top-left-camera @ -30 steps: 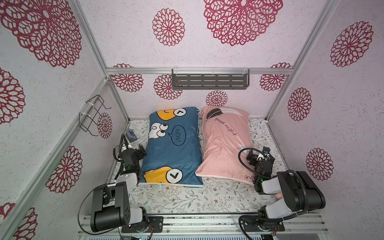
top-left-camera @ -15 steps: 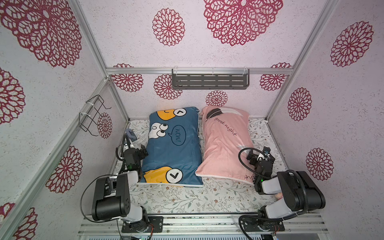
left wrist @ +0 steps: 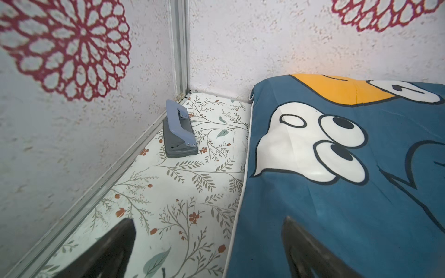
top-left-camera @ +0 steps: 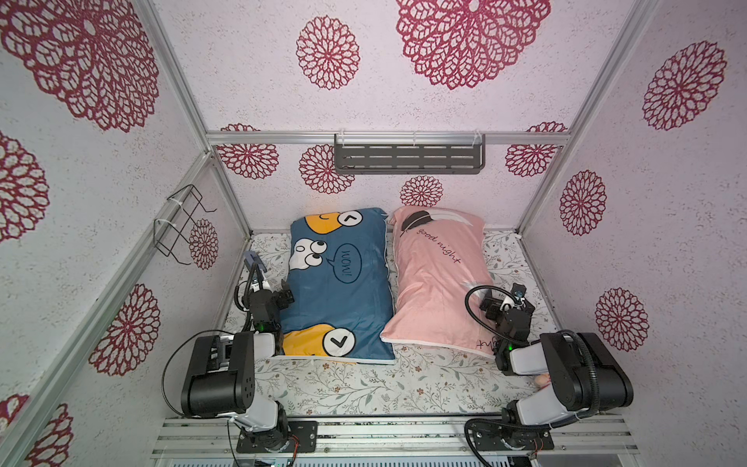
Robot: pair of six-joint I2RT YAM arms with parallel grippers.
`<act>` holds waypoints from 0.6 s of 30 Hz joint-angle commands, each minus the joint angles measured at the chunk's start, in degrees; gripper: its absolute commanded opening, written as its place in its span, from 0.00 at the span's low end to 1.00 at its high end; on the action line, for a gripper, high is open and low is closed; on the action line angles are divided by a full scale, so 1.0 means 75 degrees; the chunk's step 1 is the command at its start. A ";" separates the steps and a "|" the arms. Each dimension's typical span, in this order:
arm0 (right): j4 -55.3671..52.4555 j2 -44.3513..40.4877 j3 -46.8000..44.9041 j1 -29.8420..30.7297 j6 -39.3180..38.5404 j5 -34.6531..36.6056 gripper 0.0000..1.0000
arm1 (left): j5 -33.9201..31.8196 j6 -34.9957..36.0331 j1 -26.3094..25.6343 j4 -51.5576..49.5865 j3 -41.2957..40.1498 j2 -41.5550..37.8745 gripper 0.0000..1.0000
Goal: Zip up pillowcases
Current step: Reset both arms
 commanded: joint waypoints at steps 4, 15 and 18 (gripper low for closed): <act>-0.0260 0.0027 0.0077 0.0033 -0.0050 0.0203 0.99 | -0.0051 0.0199 -0.0024 0.0258 -0.0100 -0.0003 0.98; -0.0308 0.0040 0.0113 0.0044 -0.0051 0.0238 0.99 | -0.0047 0.0194 -0.0026 0.0258 -0.0101 -0.0003 0.98; -0.0261 0.0025 0.0078 0.0044 -0.0049 0.0240 0.99 | -0.0048 0.0193 -0.0020 0.0260 -0.0116 -0.0003 0.98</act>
